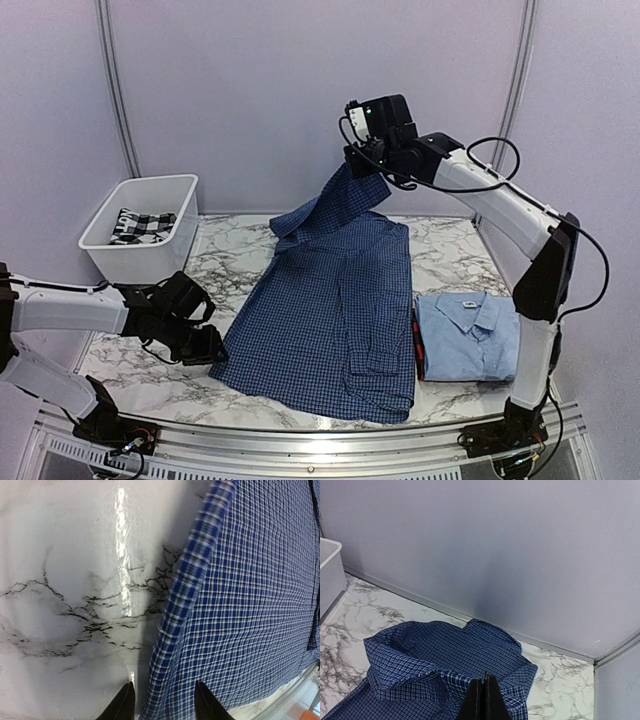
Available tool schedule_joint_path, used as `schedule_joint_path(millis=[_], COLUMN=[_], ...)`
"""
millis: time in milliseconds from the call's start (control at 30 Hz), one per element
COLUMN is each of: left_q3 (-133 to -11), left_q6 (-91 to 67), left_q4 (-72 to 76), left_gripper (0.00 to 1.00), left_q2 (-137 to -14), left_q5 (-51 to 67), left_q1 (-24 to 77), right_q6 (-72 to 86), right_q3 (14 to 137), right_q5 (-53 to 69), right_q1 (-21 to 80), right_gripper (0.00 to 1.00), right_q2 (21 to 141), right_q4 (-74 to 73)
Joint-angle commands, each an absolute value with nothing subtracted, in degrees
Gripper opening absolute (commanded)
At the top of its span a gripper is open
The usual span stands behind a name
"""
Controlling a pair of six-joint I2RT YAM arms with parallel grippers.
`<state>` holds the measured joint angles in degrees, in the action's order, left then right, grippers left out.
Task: Fold and stack the long sleeve shirts
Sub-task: Pick up the shirt from the center of the board.
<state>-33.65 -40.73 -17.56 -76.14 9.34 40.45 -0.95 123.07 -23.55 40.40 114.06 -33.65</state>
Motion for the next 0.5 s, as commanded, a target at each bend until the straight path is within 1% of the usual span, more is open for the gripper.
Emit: schedule_joint_path(millis=[0,167,267,333,467], left_q3=[-37.69,-40.27,-41.63,-42.95,-46.25], left_q6=[-39.27,-38.95,-38.86,-38.66,-38.19], left_q4=[-19.08,-19.07,-19.07,-19.13,-19.12], left_gripper=[0.35,0.14,0.04,0.00,0.00], left_q2=[-76.93,-78.66,-78.69,-78.71,-79.56], left_q5=[8.79,9.49,9.65,9.89,10.94], left_q1=[41.96,43.85,44.96,45.82,47.94], right_q6=[-1.88,-1.62,-2.12,-2.44,-2.64], right_q3=[120.00,115.91,114.42,113.39,111.55], right_q5=[-28.67,-29.33,-30.88,-31.91,-33.29], right_q1=[38.16,36.50,36.06,35.90,35.35], right_gripper=[0.00,0.00,0.00,0.00,0.00], right_q2=[108.66,106.13,105.37,104.98,103.77], right_q4=[-33.45,-32.98,-33.12,-33.21,-33.12])
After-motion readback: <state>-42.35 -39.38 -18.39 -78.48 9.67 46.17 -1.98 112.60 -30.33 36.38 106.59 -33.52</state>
